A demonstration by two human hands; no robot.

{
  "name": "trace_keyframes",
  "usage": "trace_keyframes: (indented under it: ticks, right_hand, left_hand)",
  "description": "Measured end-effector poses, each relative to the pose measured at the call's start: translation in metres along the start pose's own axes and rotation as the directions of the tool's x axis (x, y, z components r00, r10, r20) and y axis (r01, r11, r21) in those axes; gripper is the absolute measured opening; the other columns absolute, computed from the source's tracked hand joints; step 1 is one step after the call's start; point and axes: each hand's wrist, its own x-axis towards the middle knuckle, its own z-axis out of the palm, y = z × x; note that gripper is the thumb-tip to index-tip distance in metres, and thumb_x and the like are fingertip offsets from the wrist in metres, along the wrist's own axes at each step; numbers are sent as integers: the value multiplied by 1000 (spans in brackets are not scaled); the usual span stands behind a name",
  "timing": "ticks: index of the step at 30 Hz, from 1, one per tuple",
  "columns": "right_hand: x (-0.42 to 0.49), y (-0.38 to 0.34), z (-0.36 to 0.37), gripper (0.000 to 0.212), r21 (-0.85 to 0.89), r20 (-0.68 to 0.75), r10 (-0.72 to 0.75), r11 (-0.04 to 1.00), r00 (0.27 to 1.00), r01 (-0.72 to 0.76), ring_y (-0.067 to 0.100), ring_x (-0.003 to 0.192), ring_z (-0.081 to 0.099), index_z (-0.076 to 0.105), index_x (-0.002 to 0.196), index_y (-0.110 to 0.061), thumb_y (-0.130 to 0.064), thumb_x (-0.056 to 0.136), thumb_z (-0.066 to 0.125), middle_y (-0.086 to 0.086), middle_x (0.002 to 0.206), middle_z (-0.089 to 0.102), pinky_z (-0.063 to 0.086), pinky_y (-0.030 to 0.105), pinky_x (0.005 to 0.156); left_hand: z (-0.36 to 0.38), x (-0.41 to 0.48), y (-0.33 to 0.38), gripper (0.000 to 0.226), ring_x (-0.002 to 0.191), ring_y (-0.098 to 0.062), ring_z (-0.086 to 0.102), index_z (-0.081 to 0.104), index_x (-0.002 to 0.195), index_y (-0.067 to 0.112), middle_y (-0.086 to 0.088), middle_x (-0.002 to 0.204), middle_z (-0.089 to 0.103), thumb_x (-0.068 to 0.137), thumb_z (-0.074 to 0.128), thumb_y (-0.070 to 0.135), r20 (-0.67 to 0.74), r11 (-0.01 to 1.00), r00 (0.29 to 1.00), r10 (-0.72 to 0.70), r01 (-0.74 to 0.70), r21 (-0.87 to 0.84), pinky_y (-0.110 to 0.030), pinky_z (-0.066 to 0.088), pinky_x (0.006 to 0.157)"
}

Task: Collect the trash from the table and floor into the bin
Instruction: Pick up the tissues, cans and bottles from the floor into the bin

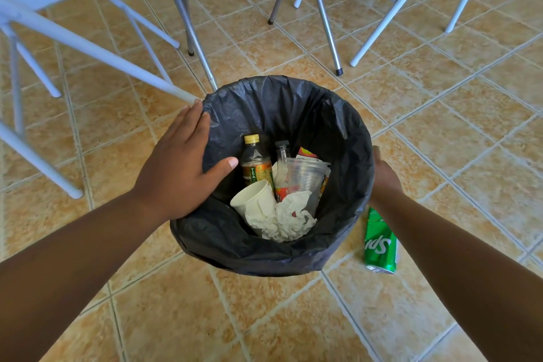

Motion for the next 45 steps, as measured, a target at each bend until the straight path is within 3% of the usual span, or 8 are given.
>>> trace_keyframes:
  ticks: [4, 8, 15, 18, 26, 32, 37, 45]
  right_hand:
    - [12, 11, -20, 60, -18, -80, -5, 1000, 997, 4, 41, 104, 58, 40, 133, -16, -23, 83, 73, 18, 136, 43, 52, 40, 77]
    - [23, 3, -71, 57, 175, -312, -44, 979, 949, 102, 37, 103, 61, 53, 128, -11, -25, 78, 78, 20, 129, 53, 50, 37, 85]
    - [-13, -59, -173, 49, 534, -571, -121, 696, 812, 480, 8, 92, 67, 54, 120, -28, -35, 77, 76, -8, 124, 59, 55, 22, 63]
    - [-48, -89, -176, 48, 548, -470, -312, 630, 826, 550, 14, 86, 67, 56, 118, -26, -31, 75, 77, -5, 118, 61, 57, 31, 61]
    - [-90, -115, -137, 60, 152, 15, -666, 738, 746, 657, 19, 99, 63, 52, 135, -23, -54, 85, 67, 0, 122, 61, 54, 36, 78]
    - [-83, -96, -141, 57, 54, -220, -561, 810, 798, 584, 31, 142, 37, 58, 135, -9, -45, 92, 62, 13, 140, 55, 37, 47, 112]
    - [-75, -65, -141, 75, 122, 3, -372, 921, 928, 369, 17, 153, 1, 20, 156, -9, -51, 99, 44, 0, 167, 4, 13, 33, 121]
    - [-84, -38, -144, 77, 91, -15, -341, 936, 940, 341, 17, 153, 2, 17, 156, -6, -51, 99, 43, 3, 167, -3, 13, 30, 121]
  left_hand:
    - [0, 1, 0, 94, 150, -14, -12, 7, 156, 12, -1, 164, -10, 86, 30, 70, 2, 1000, 1000, -2, 2, 7, -30, -3, 119]
    - [1, 2, -1, 94, 150, -14, -11, 7, 156, 13, 0, 164, -10, 86, 31, 70, -4, 1000, 1000, -8, 8, -2, -31, -2, 119]
    - [1, 3, 0, 95, 150, -14, -9, 6, 156, 14, 1, 164, -10, 85, 32, 71, 2, 1000, 1000, -16, 16, -12, -32, 0, 120]
    - [2, 3, -2, 95, 150, -15, -8, 6, 156, 14, 1, 164, -9, 85, 32, 71, 2, 1000, 1000, -13, 13, -12, -34, 2, 121]
    - [5, 1, 0, 91, 150, -14, -8, 7, 157, 17, 3, 164, -9, 87, 30, 71, -11, 998, 1000, -26, 25, -53, -33, 1, 120]
    - [11, -3, 9, 93, 150, -15, -6, 12, 156, 14, 1, 165, -5, 86, 27, 72, -42, 994, 999, -31, 27, -109, -31, 0, 118]
    - [16, -1, 24, 92, 151, -16, -6, 14, 156, 13, -1, 165, -5, 86, 28, 72, -64, 994, 998, -17, 10, -112, -31, 0, 118]
    - [24, 10, 45, 92, 150, -16, -6, 13, 156, 11, -1, 165, -3, 87, 28, 71, -35, 996, 998, 43, -46, -74, -30, -1, 117]
